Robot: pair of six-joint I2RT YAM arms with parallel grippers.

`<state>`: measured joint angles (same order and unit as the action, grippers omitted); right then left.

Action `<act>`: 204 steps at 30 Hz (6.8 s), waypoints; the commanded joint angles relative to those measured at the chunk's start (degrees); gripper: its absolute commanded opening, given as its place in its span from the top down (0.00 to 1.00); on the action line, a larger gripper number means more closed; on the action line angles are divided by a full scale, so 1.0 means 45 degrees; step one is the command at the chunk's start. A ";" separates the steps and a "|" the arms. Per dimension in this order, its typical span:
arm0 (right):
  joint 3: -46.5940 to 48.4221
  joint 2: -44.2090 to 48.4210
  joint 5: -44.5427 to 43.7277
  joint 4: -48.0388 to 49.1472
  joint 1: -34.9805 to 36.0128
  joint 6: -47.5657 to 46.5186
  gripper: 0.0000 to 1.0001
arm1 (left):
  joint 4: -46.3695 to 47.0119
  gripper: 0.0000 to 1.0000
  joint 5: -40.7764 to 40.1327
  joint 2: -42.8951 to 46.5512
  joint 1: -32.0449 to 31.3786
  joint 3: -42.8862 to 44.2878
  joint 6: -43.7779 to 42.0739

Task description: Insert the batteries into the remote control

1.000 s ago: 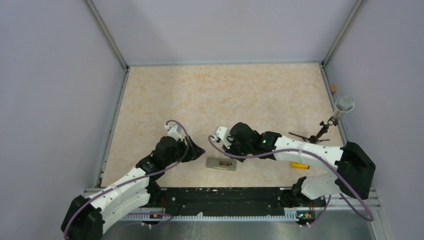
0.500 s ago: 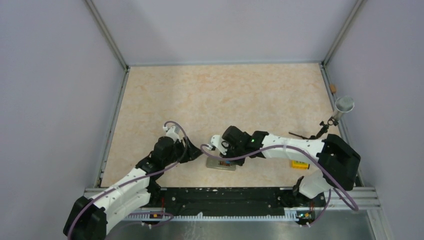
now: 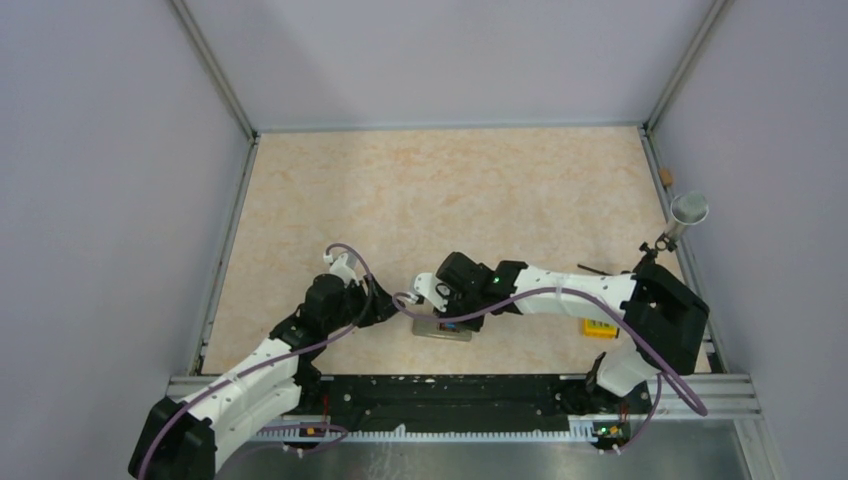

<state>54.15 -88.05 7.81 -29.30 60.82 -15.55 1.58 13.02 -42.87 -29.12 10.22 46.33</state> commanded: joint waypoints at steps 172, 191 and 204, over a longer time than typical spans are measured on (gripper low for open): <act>-0.1250 0.0806 -0.2375 0.2437 0.0738 0.6431 1.00 | 0.4733 0.53 0.2206 -0.6380 -0.1653 0.0907 0.0299; -0.1197 0.2209 -0.3592 0.2178 0.0742 0.6762 0.94 | 0.4866 0.58 0.2375 -0.6839 -0.1816 0.1080 0.0137; -0.2332 0.3754 -0.4695 0.2137 0.0646 0.8591 0.76 | 0.4816 0.61 0.2187 -0.6678 -0.2462 0.0899 0.0320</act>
<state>44.86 -73.41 -11.38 -19.73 64.05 19.20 22.90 23.42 -73.30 -38.83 13.96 48.03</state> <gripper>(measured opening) 0.217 0.390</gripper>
